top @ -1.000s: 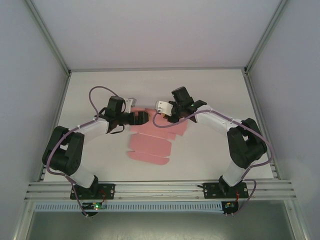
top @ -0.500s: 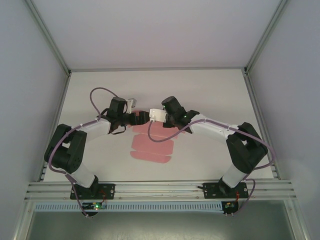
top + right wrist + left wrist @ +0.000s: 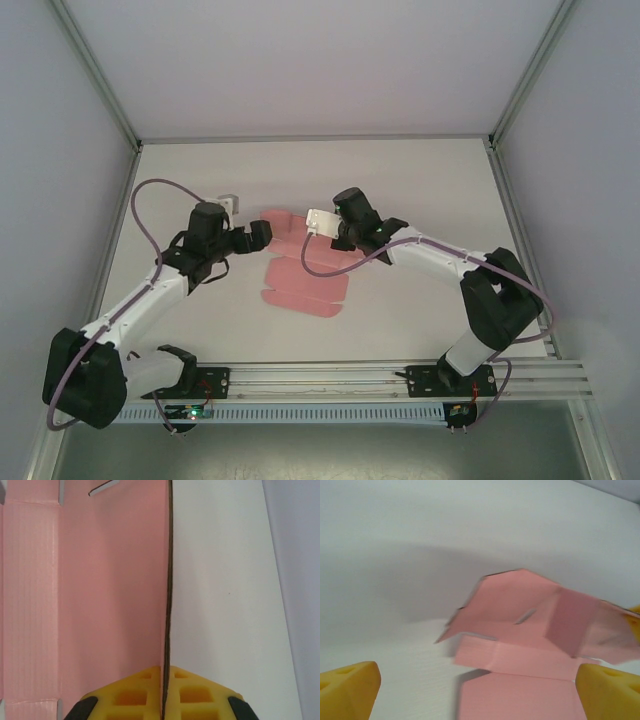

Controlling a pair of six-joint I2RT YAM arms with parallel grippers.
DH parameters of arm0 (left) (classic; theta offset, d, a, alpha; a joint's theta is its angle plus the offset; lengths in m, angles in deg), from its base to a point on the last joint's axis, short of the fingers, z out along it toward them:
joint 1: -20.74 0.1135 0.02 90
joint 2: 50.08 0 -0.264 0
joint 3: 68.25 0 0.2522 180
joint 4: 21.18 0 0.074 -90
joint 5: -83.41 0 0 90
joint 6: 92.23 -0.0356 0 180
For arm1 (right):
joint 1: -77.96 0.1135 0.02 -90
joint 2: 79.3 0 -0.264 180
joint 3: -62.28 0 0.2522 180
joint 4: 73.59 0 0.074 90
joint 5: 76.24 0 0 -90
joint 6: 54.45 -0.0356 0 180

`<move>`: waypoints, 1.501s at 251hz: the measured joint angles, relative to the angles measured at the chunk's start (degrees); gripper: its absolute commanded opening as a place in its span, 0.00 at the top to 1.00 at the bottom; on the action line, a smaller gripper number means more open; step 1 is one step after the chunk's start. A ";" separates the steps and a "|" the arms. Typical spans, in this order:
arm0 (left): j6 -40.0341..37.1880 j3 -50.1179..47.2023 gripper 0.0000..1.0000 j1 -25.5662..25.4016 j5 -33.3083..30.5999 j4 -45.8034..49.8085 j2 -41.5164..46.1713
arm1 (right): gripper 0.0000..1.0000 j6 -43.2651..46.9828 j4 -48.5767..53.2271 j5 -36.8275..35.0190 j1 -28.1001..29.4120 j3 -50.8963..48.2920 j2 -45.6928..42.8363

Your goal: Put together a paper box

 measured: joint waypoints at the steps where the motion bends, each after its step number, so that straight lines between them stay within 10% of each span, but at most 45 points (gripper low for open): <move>1: 0.02 0.00 0.00 0.04 -0.13 0.11 0.04 | 0.94 -0.04 0.02 0.07 -0.02 -0.02 -0.04; 201: 3.54 -5.25 0.00 5.77 4.83 -11.76 -15.74 | 0.95 -4.15 0.44 24.50 -10.51 -6.21 -12.70; 276: 2.56 -7.82 0.00 5.44 18.64 -27.28 -18.56 | 0.96 -6.88 -0.02 25.14 -11.93 -6.45 -12.74; 376: -1.01 -4.15 0.00 1.14 16.85 -24.92 -21.75 | 0.97 -7.26 0.26 20.35 -10.03 -6.38 -11.43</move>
